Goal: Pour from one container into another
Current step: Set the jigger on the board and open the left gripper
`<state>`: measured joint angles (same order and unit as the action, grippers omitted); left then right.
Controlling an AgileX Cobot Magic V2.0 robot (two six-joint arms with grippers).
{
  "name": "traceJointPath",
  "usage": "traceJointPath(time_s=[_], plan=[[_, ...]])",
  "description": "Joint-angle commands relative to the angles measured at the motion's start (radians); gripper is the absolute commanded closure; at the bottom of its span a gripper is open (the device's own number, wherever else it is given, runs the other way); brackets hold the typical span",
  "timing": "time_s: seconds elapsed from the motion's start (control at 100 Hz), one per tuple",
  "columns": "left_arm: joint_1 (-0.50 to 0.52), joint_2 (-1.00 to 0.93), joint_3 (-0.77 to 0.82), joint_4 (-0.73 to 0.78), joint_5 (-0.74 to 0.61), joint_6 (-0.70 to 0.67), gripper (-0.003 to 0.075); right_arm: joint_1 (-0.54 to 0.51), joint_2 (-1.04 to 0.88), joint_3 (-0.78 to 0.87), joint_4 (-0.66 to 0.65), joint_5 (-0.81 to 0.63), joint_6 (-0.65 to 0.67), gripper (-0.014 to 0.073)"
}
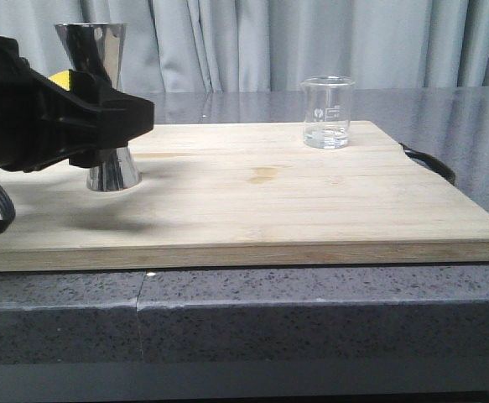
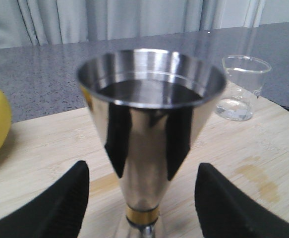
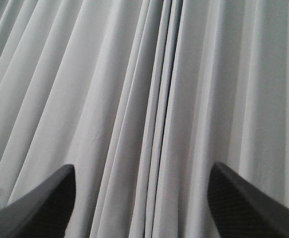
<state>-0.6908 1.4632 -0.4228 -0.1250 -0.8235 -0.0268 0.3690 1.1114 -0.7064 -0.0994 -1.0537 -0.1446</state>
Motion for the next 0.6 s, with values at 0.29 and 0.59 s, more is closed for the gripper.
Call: traceJointPath(time_s=[0.29,0.59], plan=[[0.003,-0.057,0.020,-0.005,-0.083,-0.008,0.0283,0.000,-0.024,-0.024,0.002,-0.052,-0.001,0.0091],[0.003,-0.129,0.050,-0.005,-0.057,-0.012,0.0283,0.000,-0.024,-0.024,0.002,-0.052,-0.001,0.0091]])
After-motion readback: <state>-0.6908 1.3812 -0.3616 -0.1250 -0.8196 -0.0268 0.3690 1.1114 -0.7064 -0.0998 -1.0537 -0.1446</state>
